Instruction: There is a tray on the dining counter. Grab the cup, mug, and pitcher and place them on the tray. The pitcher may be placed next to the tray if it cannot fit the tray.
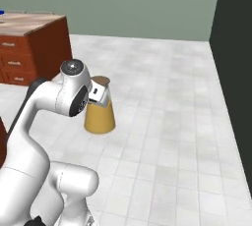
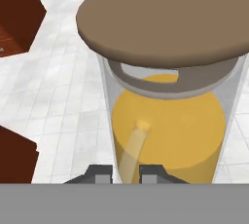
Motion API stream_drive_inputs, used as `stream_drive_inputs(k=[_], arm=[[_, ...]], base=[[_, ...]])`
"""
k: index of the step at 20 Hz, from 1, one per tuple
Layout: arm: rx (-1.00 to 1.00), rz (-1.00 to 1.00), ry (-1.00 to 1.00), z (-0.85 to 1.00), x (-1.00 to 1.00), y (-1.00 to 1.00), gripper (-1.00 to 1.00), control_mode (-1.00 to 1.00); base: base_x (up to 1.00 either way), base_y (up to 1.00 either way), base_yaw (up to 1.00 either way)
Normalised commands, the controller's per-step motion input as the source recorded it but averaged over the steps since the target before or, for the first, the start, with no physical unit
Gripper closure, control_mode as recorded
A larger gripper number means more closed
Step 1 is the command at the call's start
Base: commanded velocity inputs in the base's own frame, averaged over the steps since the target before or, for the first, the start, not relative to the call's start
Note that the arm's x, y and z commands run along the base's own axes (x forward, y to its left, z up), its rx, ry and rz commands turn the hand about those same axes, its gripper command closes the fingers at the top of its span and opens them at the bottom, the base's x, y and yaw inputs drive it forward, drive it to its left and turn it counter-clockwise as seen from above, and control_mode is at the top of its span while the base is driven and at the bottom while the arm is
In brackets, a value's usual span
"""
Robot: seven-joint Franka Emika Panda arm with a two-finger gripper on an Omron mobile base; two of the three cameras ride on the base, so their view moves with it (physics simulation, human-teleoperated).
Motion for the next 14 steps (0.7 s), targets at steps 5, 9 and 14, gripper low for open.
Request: stream_drive_inputs(k=[5,9,14], arm=[[0.00,0.00,0.00,0.00,0.00,0.00,1.00,1.00],[0.00,0.00,0.00,0.00,0.00,0.00,1.00,1.00],[0.00,0.00,0.00,0.00,0.00,0.00,1.00,1.00]], base=[[1.00,-0.32,0.27],[1.00,-0.34,0.25],[1.00,-0.34,0.24]])
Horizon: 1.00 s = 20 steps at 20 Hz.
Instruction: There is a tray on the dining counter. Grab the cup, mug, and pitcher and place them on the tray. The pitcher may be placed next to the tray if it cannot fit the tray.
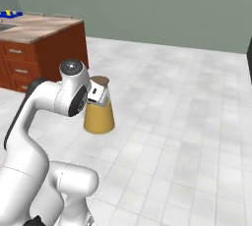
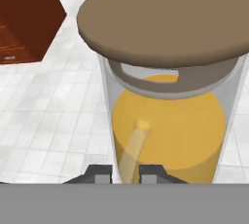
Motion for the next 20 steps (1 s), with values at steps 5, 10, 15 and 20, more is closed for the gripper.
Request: stream_drive_inputs(k=[5,10,15,20], arm=[[0.00,0.00,0.00,0.00,0.00,0.00,1.00,1.00],[0.00,0.00,0.00,0.00,0.00,0.00,1.00,1.00],[0.00,0.00,0.00,0.00,0.00,0.00,1.00,1.00],[0.00,0.00,0.00,0.00,0.00,0.00,1.00,1.00]], base=[[1.00,-0.30,0.25],[1.00,-0.54,0.18],[1.00,-0.78,0.15],[1.00,-0.88,0.12]])
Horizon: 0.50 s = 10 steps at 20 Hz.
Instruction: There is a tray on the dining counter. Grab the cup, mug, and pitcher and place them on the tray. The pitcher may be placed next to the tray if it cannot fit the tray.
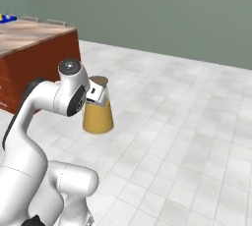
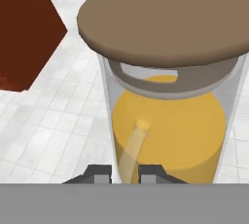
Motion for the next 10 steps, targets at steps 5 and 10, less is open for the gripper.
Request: stream_drive_inputs(k=[5,10], arm=[[0.00,0.00,0.00,0.00,0.00,0.00,1.00,1.00],[0.00,0.00,0.00,0.00,0.00,0.00,1.00,1.00]], base=[[1.00,-0.81,0.13],[1.00,-0.78,0.13]])
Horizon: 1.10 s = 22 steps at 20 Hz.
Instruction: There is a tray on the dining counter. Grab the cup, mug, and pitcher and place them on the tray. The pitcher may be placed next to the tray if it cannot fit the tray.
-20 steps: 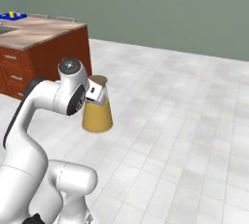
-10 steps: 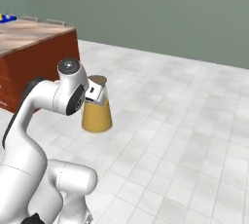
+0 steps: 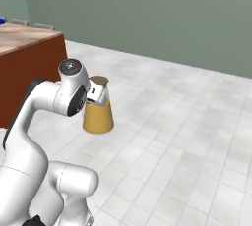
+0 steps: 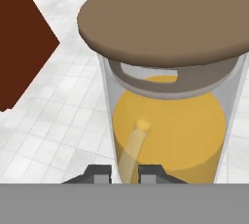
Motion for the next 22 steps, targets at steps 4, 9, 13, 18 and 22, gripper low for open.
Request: stream_drive_inputs(k=[4,9,13,18,22], arm=[[0.00,0.00,0.00,0.00,0.00,0.00,1.00,1.00],[0.00,0.00,0.00,0.00,0.00,0.00,1.00,1.00],[0.00,0.00,0.00,0.00,0.00,0.00,1.00,1.00],[0.00,0.00,0.00,0.00,0.00,0.00,1.00,1.00],[0.00,0.00,0.00,0.00,0.00,0.00,1.00,1.00]], base=[[1.00,-0.75,0.15],[1.00,-0.64,0.15],[1.00,-0.56,0.17],[1.00,-0.37,0.25],[1.00,-0.50,0.29]])
